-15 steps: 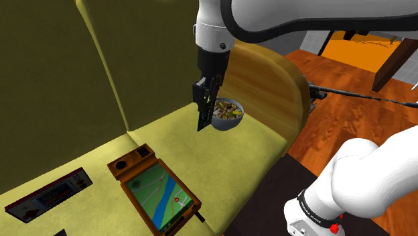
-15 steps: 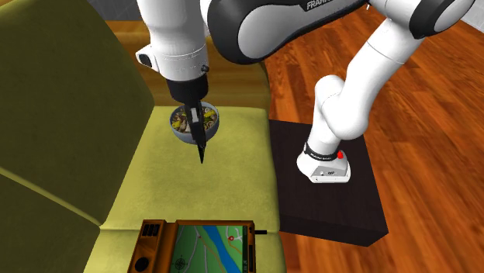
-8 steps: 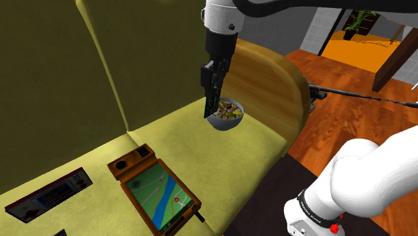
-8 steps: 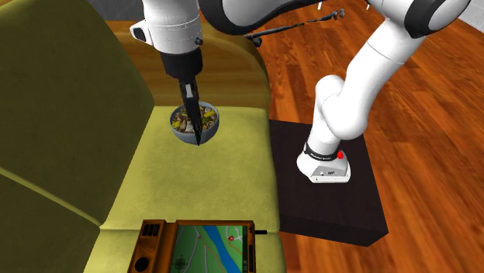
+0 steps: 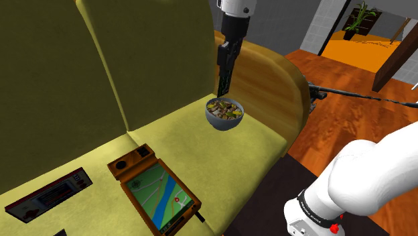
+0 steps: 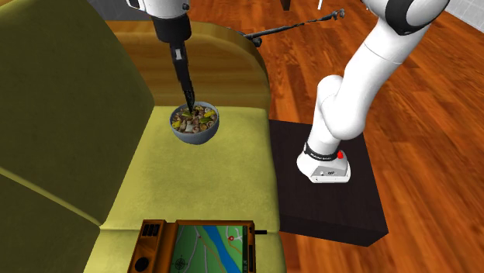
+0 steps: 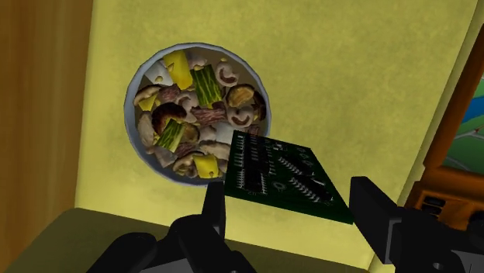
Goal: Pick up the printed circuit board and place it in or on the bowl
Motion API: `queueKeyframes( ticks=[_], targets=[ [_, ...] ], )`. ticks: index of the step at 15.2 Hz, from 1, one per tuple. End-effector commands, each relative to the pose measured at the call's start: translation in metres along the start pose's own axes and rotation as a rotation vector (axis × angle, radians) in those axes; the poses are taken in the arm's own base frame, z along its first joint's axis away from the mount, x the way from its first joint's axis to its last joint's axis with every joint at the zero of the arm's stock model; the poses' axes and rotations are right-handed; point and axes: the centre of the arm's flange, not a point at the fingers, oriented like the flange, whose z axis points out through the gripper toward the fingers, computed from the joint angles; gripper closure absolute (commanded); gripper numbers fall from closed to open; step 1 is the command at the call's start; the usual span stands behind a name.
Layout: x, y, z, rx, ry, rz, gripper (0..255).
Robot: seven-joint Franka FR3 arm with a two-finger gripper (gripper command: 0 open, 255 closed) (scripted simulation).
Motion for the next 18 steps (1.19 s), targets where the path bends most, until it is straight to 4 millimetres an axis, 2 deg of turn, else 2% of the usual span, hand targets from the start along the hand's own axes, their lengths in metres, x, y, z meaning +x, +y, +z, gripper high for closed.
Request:
queueKeyframes(
  ticks=[1,5,18],
  targets=[
    [-0.001,0.024,-0.006,0.0,0.0,-0.001,255],
    [0.002,0.077,-0.017,0.0,0.0,-0.001,255],
    [0.002,0.075,0.051,0.0,0.0,-0.001,255]
  ],
)
